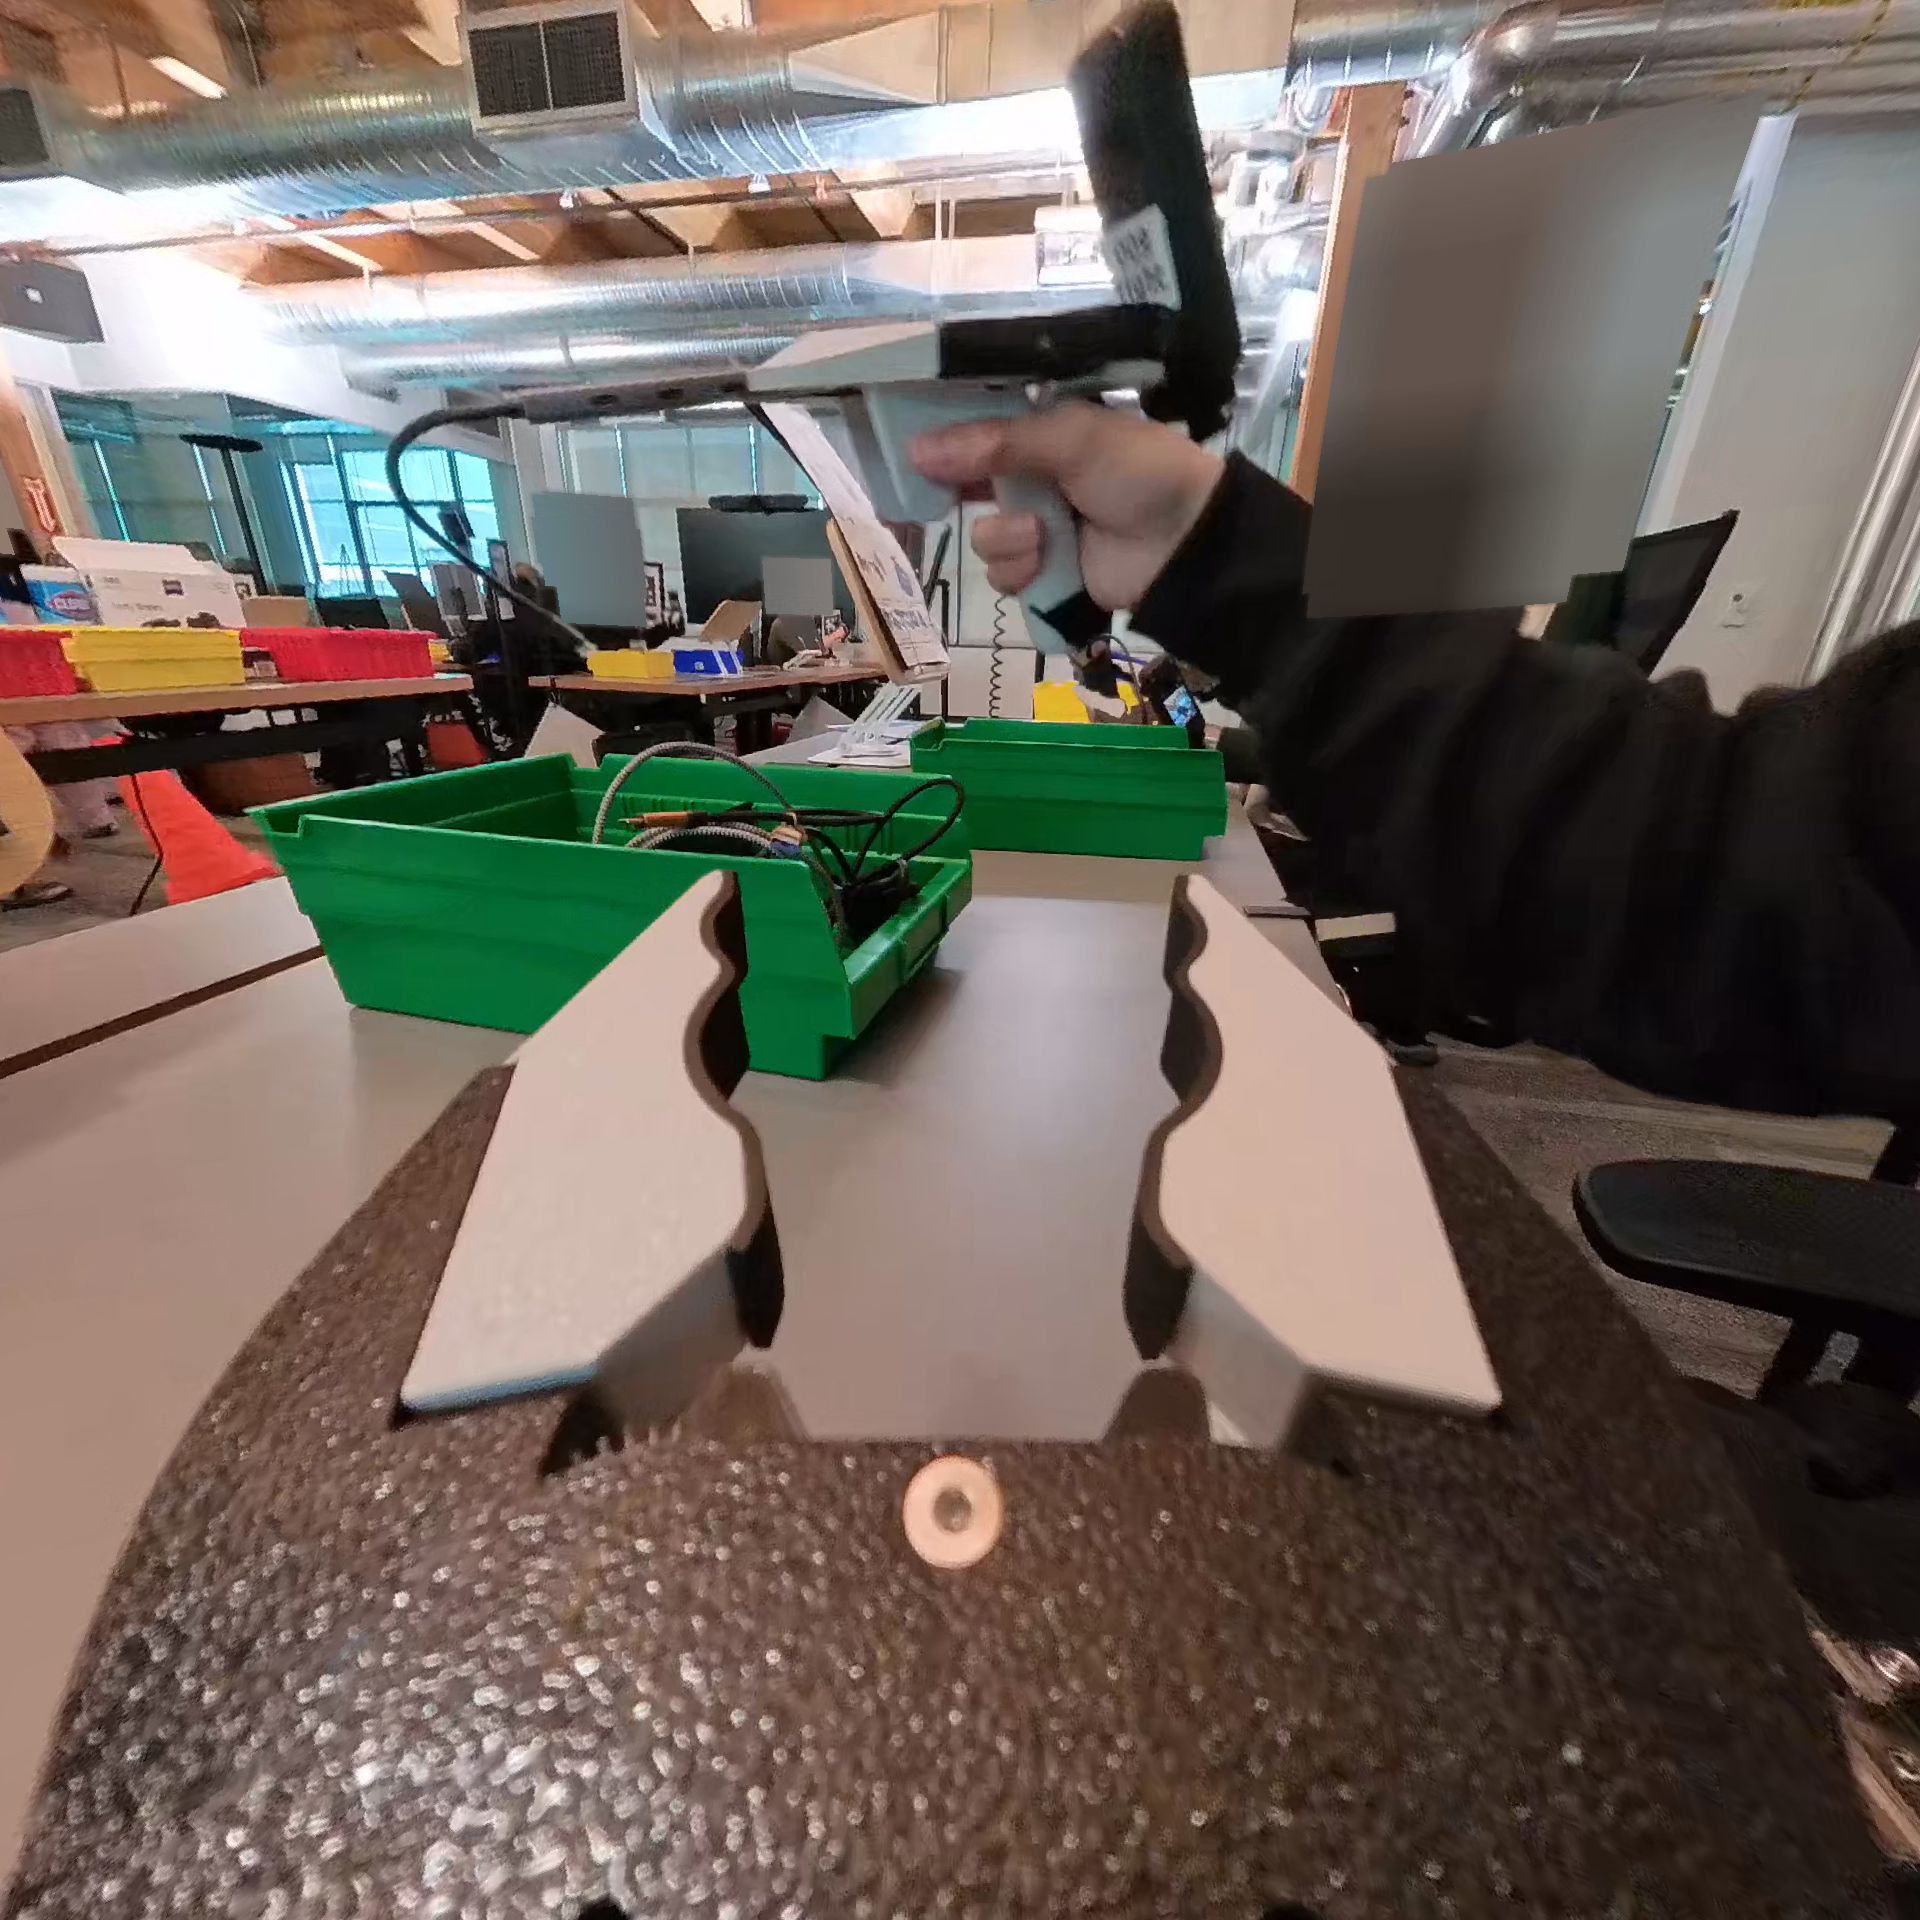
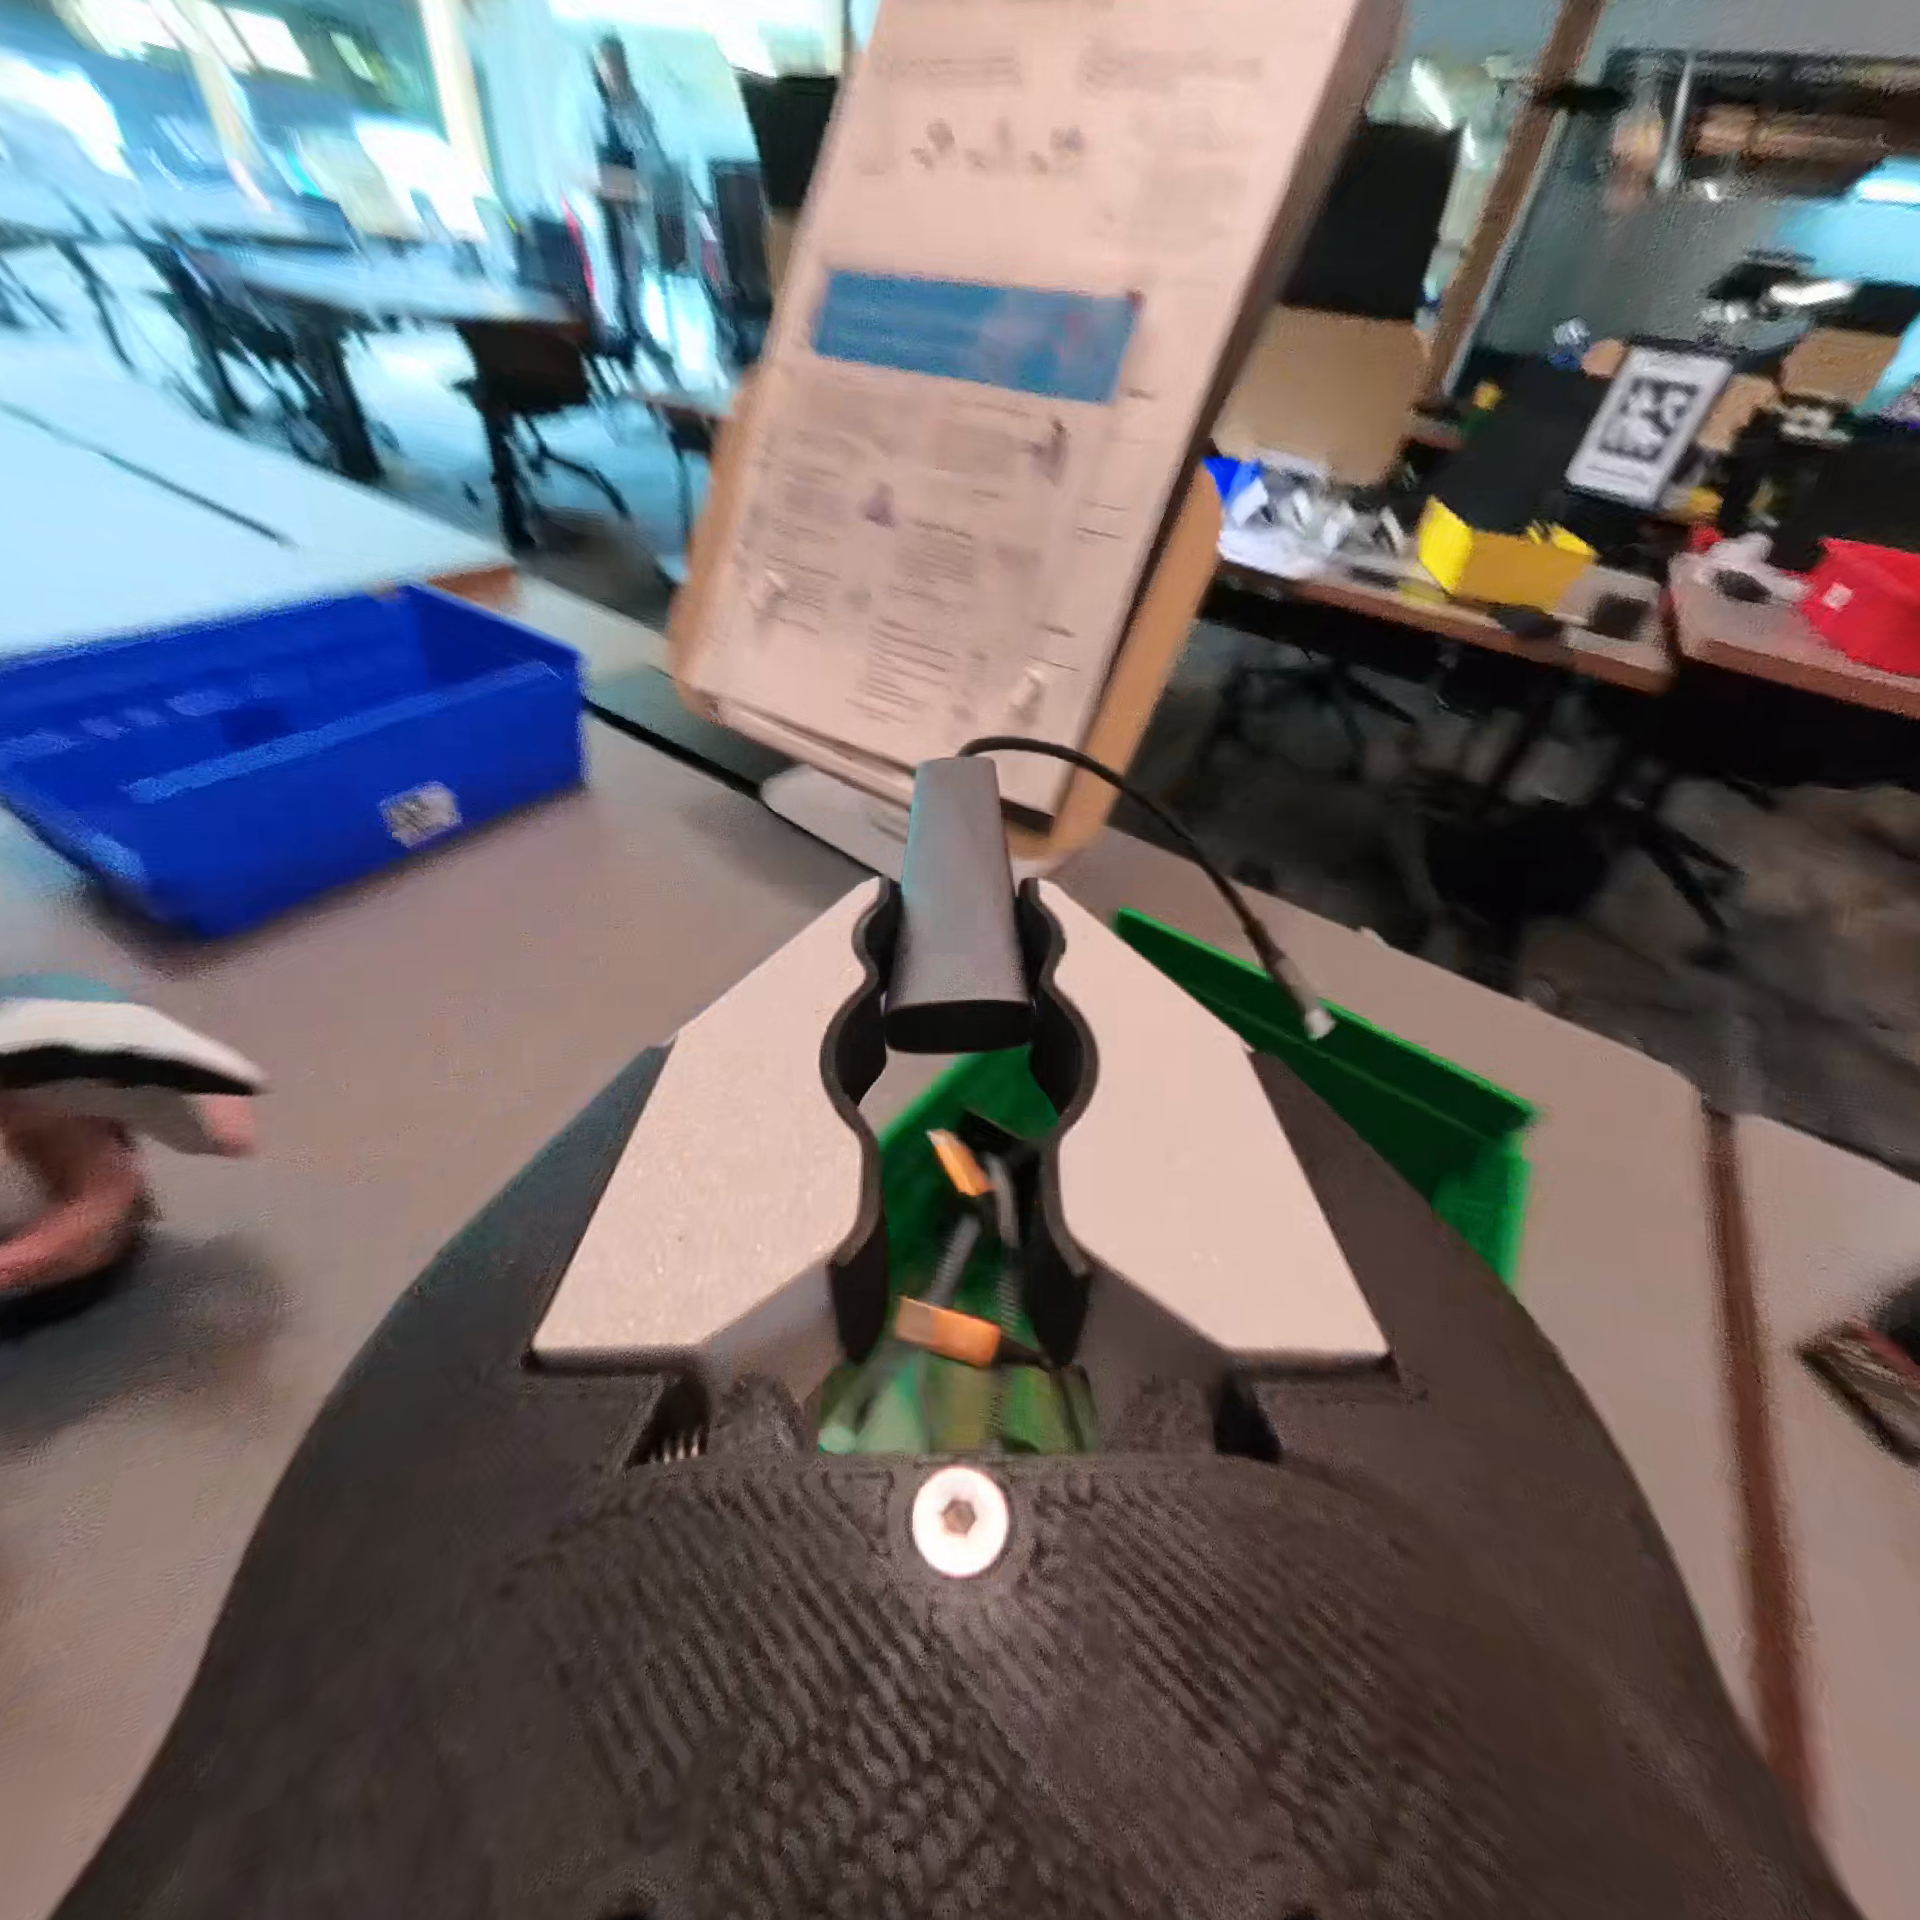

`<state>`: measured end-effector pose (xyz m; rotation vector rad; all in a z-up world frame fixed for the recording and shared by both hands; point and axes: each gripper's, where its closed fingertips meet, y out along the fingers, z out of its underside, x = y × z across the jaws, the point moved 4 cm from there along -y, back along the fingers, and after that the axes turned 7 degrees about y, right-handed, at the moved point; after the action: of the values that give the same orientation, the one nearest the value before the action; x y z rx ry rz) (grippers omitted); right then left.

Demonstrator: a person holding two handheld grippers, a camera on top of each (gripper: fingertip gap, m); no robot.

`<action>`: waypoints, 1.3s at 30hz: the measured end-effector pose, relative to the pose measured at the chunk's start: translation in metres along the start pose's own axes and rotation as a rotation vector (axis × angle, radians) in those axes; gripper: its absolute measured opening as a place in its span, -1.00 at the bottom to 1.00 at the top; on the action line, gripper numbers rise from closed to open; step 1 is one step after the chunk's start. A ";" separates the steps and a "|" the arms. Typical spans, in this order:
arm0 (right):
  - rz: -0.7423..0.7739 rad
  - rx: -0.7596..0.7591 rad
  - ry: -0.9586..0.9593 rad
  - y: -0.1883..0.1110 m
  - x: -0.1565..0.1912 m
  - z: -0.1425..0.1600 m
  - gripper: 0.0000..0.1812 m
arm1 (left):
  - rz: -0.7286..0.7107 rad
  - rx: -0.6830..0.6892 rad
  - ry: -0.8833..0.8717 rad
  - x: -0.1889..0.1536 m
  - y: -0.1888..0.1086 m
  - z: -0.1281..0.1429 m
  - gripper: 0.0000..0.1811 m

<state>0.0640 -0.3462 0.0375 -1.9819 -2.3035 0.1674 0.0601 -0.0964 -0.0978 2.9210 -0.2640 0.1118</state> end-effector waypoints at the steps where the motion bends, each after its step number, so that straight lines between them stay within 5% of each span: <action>1: 0.009 0.089 -0.029 0.007 -0.012 0.003 -0.76 | 0.006 0.008 -0.009 0.000 0.001 0.001 -0.13; 7: -0.070 0.505 -0.018 0.057 -0.067 0.044 -0.76 | 0.025 0.035 -0.034 -0.004 0.004 0.006 -0.14; 15: -0.204 0.586 0.156 0.104 -0.098 0.085 -0.76 | 0.059 0.040 -0.078 -0.008 0.007 0.009 -0.15; 18: -0.105 0.651 0.138 0.115 -0.113 0.109 -0.72 | 0.064 0.043 -0.070 -0.009 0.009 0.009 -0.16; 23: 0.350 0.864 -0.145 0.095 -0.179 0.132 -0.25 | 0.095 0.061 -0.083 -0.014 0.011 0.014 -0.16; 31: 0.414 0.581 -0.159 0.060 -0.154 0.090 -0.19 | 0.090 0.066 -0.084 -0.012 0.011 0.016 -0.16; 35: 0.416 0.318 -0.031 0.005 -0.094 0.078 -0.19 | 0.053 0.094 -0.068 -0.007 0.010 0.020 -0.16; 39: 0.340 0.121 0.058 -0.048 -0.025 0.105 -0.15 | -0.061 0.154 0.014 0.005 0.012 0.027 -0.20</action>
<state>0.0050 -0.3802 -0.0594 -2.2648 -1.8590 0.2631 0.0643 -0.1149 -0.1215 3.0761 -0.1704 0.1501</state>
